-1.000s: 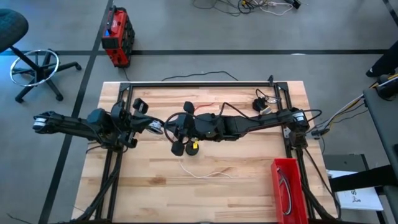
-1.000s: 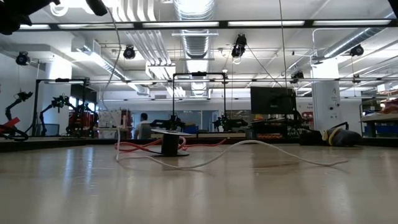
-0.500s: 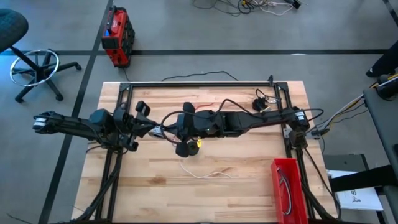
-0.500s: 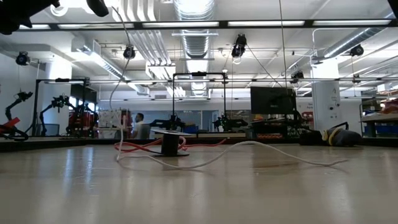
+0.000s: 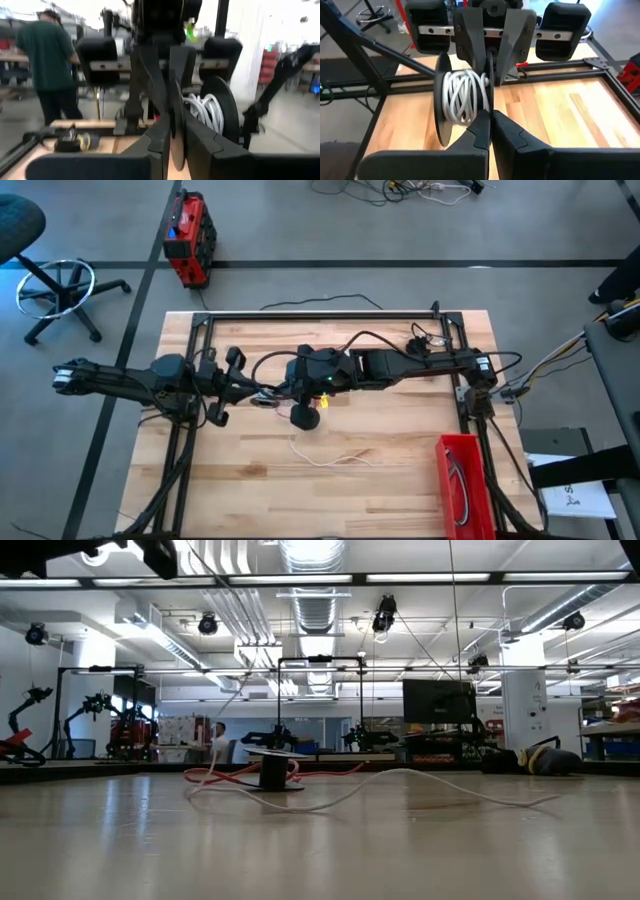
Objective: Coil cords
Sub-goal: Coil the white wire onto the spool
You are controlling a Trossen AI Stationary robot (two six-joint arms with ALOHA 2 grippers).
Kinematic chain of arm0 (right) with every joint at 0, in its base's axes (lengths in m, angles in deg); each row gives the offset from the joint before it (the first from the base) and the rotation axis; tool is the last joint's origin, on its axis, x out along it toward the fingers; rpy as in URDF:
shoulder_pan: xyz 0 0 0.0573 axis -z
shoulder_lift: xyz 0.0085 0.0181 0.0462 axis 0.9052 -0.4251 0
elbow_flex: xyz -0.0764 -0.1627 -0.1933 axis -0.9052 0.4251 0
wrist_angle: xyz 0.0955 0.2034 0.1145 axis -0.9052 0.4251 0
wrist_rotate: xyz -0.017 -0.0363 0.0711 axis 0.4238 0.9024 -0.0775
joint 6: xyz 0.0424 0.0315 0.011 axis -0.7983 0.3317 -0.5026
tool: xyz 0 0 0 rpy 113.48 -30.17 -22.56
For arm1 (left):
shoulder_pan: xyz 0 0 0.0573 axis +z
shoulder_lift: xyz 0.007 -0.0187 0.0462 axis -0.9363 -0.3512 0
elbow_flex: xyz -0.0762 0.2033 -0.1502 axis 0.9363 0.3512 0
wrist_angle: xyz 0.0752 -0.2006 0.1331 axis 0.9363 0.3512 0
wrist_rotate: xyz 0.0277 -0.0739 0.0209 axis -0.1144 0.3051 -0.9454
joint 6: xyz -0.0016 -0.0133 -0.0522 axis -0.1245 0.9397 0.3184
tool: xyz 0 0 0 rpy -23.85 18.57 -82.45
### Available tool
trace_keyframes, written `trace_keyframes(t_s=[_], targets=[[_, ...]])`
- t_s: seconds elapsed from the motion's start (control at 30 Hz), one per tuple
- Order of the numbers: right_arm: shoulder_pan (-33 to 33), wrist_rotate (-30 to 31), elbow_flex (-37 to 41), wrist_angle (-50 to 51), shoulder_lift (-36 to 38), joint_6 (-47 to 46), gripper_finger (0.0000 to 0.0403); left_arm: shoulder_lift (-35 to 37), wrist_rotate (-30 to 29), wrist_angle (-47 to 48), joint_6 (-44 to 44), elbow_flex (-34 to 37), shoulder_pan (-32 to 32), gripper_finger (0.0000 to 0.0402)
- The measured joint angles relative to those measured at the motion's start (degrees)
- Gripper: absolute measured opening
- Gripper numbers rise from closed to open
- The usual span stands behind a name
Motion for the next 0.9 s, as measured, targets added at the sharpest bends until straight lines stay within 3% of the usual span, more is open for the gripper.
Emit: trace_keyframes(t_s=[0.23, 0.63, 0.9], targets=[[0.9, -2.5, -0.1, -0.6, 0.0, 0.7, 0.0000, -0.7, -0.2, 13.8, -1.0, -4.2, 0.0, 0.0038], [1.2, -2.8, -0.3, -2.0, 0.2, 1.4, 0.0000, -4.5, -0.3, 12.7, -1.3, -4.9, 0.0, 0.0036], [0.4, -0.9, -0.2, -5.8, 0.1, 6.0, 0.0000, 3.2, -0.3, 16.8, -2.5, -7.2, 0.0, 0.0038]])
